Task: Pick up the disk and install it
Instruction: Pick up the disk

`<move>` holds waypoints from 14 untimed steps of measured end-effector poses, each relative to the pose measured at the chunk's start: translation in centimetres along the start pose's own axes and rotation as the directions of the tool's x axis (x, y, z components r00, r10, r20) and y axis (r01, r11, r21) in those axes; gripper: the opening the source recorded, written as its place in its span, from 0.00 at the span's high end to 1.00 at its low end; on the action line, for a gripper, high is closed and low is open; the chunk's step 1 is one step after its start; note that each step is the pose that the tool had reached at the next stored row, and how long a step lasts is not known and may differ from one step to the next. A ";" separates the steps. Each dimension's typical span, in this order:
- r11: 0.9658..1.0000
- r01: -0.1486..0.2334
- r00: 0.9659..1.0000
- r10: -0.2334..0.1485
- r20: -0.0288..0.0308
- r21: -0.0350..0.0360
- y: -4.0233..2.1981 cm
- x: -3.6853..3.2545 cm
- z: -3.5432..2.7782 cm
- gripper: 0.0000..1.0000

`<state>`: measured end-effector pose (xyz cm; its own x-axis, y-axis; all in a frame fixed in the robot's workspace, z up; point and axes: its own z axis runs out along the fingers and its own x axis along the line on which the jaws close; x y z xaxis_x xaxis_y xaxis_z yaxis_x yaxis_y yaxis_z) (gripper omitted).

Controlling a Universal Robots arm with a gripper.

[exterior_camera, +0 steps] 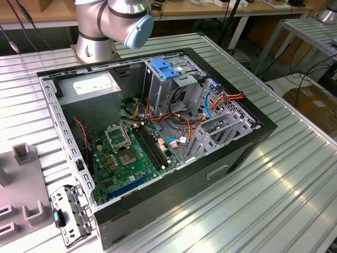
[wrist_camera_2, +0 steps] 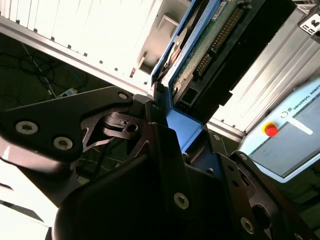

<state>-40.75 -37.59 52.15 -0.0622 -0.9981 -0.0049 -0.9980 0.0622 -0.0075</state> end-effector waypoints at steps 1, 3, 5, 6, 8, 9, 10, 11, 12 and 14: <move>1.000 0.000 1.000 0.000 0.000 0.000 -0.12 0.00 0.00 0.63; 1.000 0.000 1.000 0.000 0.000 0.000 -0.36 -0.01 0.01 0.63; 1.000 0.000 1.000 0.000 0.000 0.000 -0.64 -0.03 0.01 0.63; 1.000 0.000 1.000 0.000 0.000 0.000 -0.77 -0.03 0.01 0.63; 1.000 0.000 1.000 0.000 0.000 0.000 -1.05 -0.04 0.01 0.63; 1.000 0.000 1.000 0.000 0.000 0.000 -1.21 -0.05 0.02 0.63; 1.000 0.000 1.000 0.000 0.000 0.000 -1.34 -0.05 0.01 0.63; 1.000 0.000 1.000 0.000 0.000 0.000 -1.52 -0.06 0.02 0.63; 1.000 0.000 1.000 0.000 0.000 0.000 -1.74 -0.07 0.02 0.63; 1.000 0.000 1.000 0.000 0.000 0.000 -1.98 -0.08 0.02 0.63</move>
<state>-38.76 -37.63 52.14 -0.0622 -0.9981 -0.0050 -0.9980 0.0622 -0.0076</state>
